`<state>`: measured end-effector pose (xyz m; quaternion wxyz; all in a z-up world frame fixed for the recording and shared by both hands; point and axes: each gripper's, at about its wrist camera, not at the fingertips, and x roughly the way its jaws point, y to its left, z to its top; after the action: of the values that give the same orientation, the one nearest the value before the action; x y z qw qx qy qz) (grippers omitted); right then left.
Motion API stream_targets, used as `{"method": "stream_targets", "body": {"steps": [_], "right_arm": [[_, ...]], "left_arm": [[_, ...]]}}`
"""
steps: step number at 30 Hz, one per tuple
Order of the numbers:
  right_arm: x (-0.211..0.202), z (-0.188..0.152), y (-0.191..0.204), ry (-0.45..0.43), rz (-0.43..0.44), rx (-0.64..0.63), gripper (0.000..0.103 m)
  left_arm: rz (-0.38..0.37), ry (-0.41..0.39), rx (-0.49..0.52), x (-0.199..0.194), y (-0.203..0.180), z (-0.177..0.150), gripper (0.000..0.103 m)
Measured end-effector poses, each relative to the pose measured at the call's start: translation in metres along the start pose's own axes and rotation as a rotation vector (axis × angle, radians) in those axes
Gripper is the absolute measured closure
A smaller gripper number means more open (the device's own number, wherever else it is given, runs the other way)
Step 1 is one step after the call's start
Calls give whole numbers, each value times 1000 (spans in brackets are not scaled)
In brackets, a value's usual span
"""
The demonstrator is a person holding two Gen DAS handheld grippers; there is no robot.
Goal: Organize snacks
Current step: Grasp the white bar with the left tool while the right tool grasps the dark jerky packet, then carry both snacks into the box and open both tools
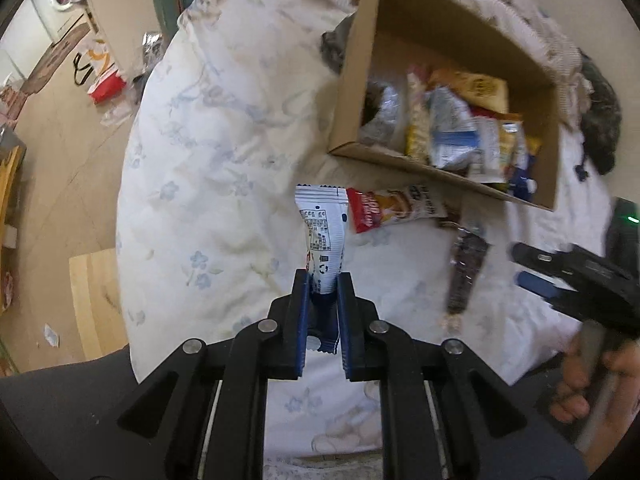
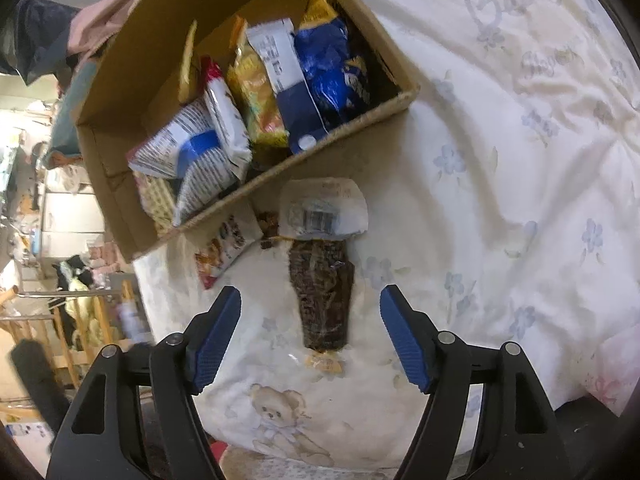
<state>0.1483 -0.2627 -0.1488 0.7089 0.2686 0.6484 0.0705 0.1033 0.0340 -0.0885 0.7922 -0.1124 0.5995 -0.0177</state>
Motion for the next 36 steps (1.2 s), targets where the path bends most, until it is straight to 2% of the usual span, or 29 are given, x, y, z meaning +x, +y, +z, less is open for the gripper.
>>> {"method": "stream_targets", "body": {"steps": [2,5,10,18,21,23,24,27,30,36], "right_arm": [[8,-1,2,12,-30,-10,28],[23,-2,8,26,-94,-32,28],[45,-9,23,50,-125,-61,22],[77,-20,52,-13,-311,-119,10],[82,-24,61,-21,-362,-160,12],[78,-25,62,-36,-359,-162,22],[73,-25,60,-47,-347,-153,33],[58,-26,55,-54,-259,-127,42],[47,-36,59,-48,-191,-161,43],[19,-53,51,-61,-153,-178,43]], "left_arm": [[-26,-10,3,-12,2,-6,93],[-19,-40,0,-19,8,-8,93],[-27,-46,-34,-11,3,-7,93],[-27,-27,-43,1,-4,-4,92],[-28,-25,-47,2,-3,-4,92],[-47,-21,-62,3,-2,-4,93],[-55,-19,-62,3,-3,-3,93],[-48,-34,-51,1,-7,-2,92],[-47,-40,-45,0,-10,-1,92],[-28,-44,-42,1,-8,0,92]]}}
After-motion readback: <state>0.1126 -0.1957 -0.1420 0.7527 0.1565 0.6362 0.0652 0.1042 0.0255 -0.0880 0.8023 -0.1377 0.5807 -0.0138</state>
